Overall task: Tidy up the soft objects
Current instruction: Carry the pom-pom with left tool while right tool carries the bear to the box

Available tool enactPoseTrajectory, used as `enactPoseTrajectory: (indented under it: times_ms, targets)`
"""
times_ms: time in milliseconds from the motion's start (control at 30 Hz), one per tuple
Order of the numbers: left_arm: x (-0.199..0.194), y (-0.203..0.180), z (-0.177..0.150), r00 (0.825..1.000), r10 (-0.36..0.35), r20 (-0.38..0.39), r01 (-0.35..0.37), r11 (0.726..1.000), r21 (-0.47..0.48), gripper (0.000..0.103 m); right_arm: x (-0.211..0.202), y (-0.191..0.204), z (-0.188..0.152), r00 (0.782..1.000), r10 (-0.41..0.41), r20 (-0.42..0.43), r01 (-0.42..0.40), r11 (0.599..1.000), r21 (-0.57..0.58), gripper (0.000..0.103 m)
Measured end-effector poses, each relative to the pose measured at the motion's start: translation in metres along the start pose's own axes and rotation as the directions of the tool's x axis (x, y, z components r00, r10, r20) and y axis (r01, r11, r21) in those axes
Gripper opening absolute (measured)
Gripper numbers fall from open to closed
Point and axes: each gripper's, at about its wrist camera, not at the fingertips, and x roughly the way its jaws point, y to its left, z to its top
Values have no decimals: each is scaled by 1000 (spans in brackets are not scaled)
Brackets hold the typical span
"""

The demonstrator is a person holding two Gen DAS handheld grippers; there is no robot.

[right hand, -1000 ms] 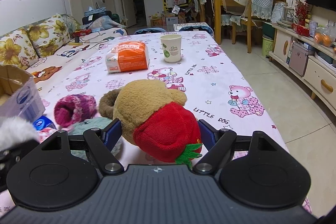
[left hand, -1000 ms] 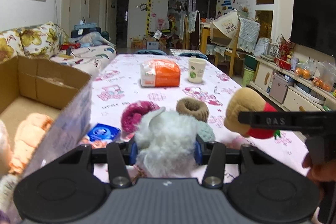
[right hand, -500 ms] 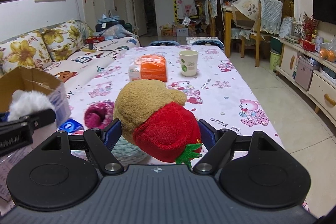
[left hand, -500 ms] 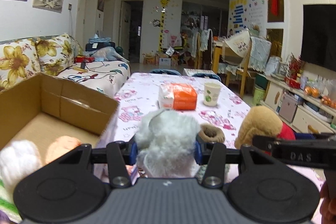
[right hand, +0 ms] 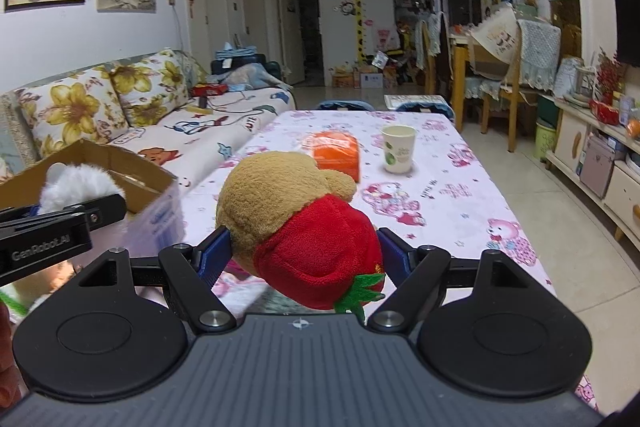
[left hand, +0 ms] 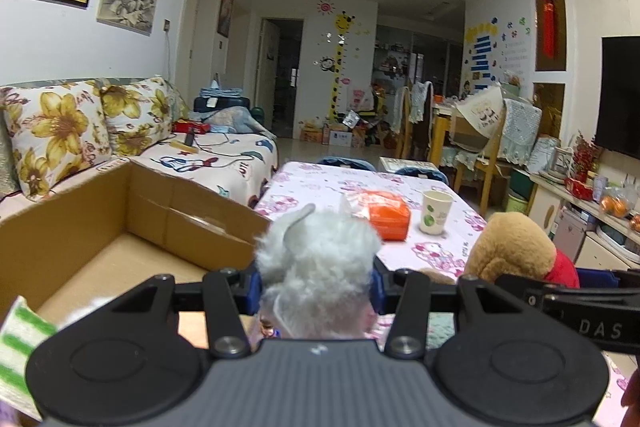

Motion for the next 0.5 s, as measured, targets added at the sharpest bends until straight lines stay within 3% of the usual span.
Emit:
enactPoseTrajectory:
  times_ms: [500]
  targets:
    - [-11,46,12,988,153,37,-150,986,-79,48,9,60,18,991,135,-11,-136,986,-96,97]
